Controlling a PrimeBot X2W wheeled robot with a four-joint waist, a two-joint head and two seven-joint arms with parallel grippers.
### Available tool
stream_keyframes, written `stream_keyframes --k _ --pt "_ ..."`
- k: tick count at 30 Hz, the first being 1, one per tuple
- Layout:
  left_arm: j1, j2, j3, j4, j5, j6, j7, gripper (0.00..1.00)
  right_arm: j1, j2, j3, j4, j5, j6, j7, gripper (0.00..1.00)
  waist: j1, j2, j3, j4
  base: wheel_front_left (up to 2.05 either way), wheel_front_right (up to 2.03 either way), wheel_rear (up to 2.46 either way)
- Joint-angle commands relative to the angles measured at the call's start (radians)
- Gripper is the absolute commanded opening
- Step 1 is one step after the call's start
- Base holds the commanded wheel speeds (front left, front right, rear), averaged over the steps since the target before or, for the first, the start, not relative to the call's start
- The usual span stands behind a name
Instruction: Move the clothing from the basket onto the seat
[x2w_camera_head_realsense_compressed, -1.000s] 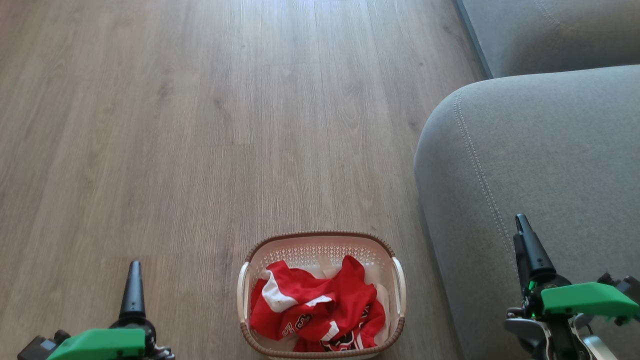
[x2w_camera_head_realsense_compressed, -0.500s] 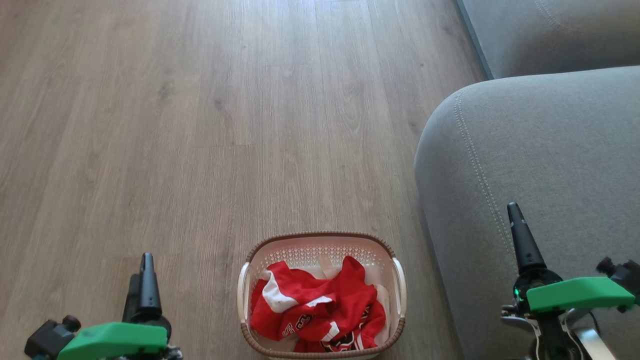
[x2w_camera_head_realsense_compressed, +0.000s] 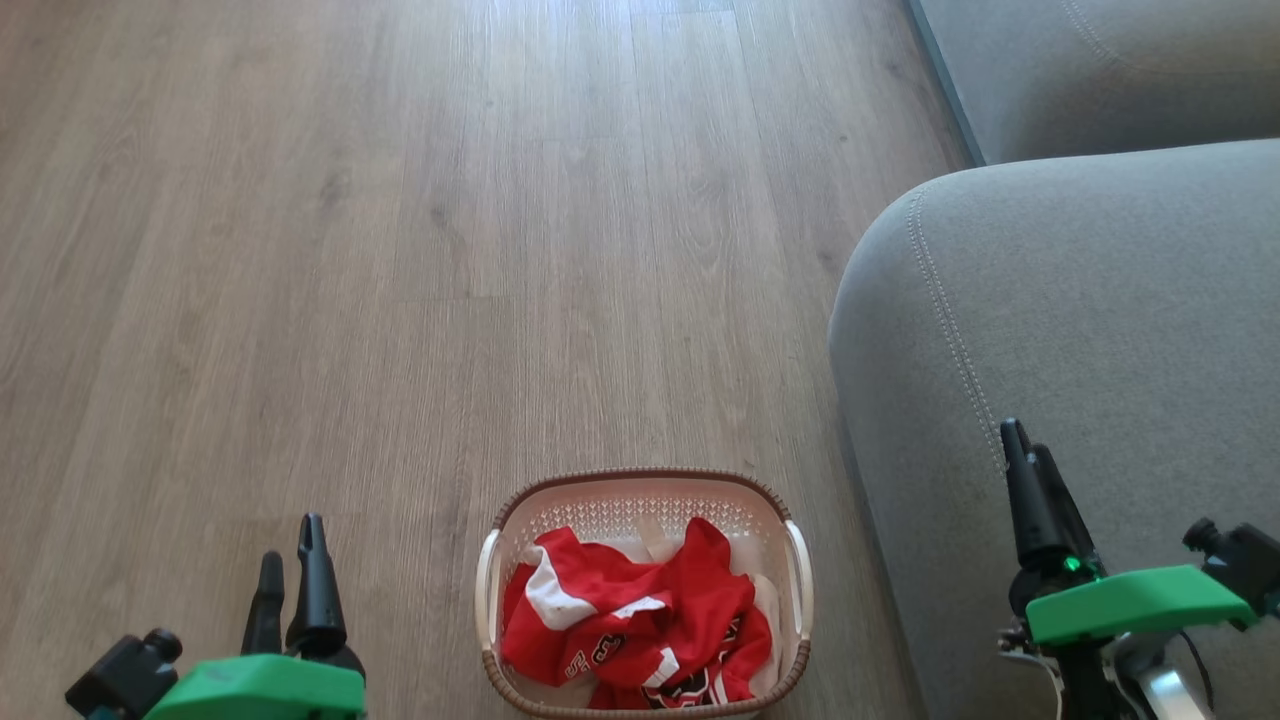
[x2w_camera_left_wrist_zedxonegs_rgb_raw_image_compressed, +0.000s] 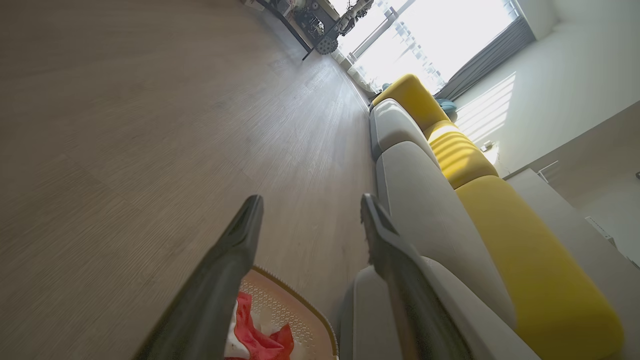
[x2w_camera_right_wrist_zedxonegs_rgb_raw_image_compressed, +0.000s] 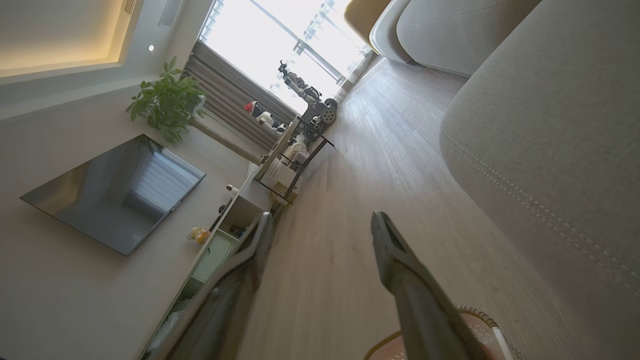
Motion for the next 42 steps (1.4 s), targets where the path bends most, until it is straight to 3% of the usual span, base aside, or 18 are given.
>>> stream_keyframes --k 1,42 --pt "-0.012 0.014 0.007 -0.033 0.038 0.004 -0.016 1.0 -0.018 -0.002 -0.005 -0.025 -0.051 0.005 -0.012 1.0 0.0 0.0 -0.002 0.0 0.0 0.0 0.0" --pt "0.017 0.024 -0.026 -0.033 0.549 0.068 -0.137 1.0 -0.013 0.09 -0.092 -0.008 -0.693 0.008 -0.022 1.0 0.0 0.0 -0.009 0.001 0.0 0.0 0.0"
